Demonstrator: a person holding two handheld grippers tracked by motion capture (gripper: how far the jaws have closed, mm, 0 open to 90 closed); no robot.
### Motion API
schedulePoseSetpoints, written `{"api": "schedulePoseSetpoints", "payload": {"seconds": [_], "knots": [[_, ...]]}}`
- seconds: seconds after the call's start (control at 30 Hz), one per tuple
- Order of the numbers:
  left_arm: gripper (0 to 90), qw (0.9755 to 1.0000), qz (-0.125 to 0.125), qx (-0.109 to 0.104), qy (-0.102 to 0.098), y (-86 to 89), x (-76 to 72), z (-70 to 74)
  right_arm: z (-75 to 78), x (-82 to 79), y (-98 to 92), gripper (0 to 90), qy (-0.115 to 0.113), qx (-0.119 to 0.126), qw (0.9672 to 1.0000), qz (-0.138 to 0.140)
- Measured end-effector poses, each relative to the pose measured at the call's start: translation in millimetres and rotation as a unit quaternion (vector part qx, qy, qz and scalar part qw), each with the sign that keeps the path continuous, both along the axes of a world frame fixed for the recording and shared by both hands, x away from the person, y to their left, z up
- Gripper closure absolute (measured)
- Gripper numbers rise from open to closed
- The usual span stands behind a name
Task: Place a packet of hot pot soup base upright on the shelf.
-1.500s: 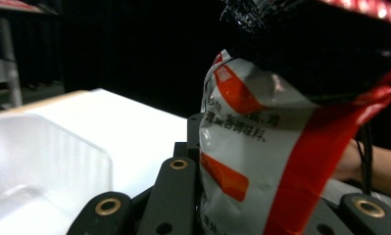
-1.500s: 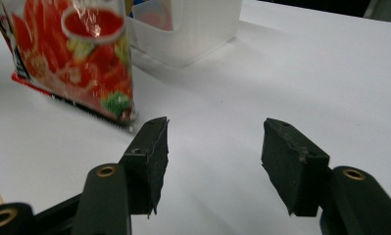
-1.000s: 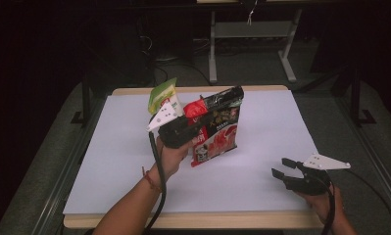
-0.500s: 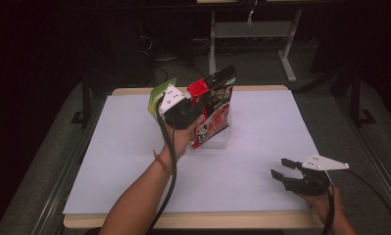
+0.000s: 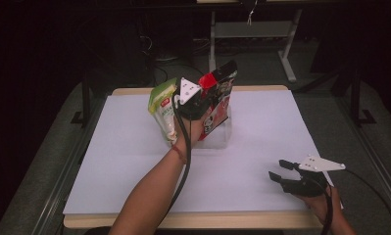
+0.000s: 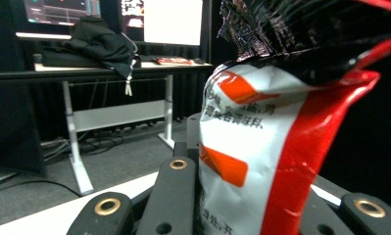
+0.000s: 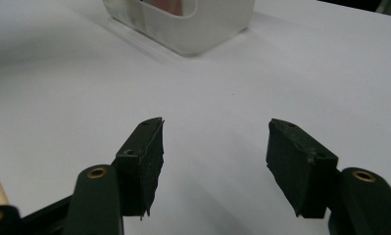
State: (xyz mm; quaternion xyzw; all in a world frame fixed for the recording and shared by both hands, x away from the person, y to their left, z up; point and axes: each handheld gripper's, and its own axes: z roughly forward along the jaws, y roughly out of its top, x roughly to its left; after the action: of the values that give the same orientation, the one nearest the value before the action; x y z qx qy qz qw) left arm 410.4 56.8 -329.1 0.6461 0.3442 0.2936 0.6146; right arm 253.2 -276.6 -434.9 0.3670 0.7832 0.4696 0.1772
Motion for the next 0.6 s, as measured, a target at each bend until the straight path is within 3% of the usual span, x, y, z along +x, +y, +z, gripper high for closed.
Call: {"api": "schedulePoseSetpoints", "payload": {"seconds": [0.07, 0.23, 0.3, 0.4, 0.53, 0.6], "knots": [[82.6, 0.9995, 0.017, 0.022, -0.016, -6.1, 1.6, -4.3, 0.0, 0.0, 0.1, 38.1, 0.0, -0.001, 1.0, 0.001], [82.3, 0.9986, 0.048, 0.013, -0.019, -14.8, 6.9, -17.9, -1.2, 0.4, 1.1, 38.1, 0.002, -0.003, 1.0, 0.005], [81.9, 0.9972, 0.058, 0.026, -0.039, -19.8, 6.4, -21.1, -2.0, 0.6, 1.7, 38.1, 0.002, -0.008, 0.9999, 0.007], [81.3, 0.9963, 0.056, 0.042, -0.051, -27.1, 6.6, -23.6, -3.0, 0.9, 2.7, 38.1, 0.004, -0.014, 0.9999, 0.009], [80.3, 0.9978, 0.055, 0.01, -0.035, -23.7, 9.4, -27.6, -3.4, 1.3, 3.3, 38.1, 0.004, -0.016, 0.9998, 0.01], [79.7, 0.9979, 0.049, 0.02, -0.038, -24.4, 9.8, -31.2, -3.5, 1.0, 4.1, 38.1, 0.002, -0.02, 0.9997, 0.011]]}}
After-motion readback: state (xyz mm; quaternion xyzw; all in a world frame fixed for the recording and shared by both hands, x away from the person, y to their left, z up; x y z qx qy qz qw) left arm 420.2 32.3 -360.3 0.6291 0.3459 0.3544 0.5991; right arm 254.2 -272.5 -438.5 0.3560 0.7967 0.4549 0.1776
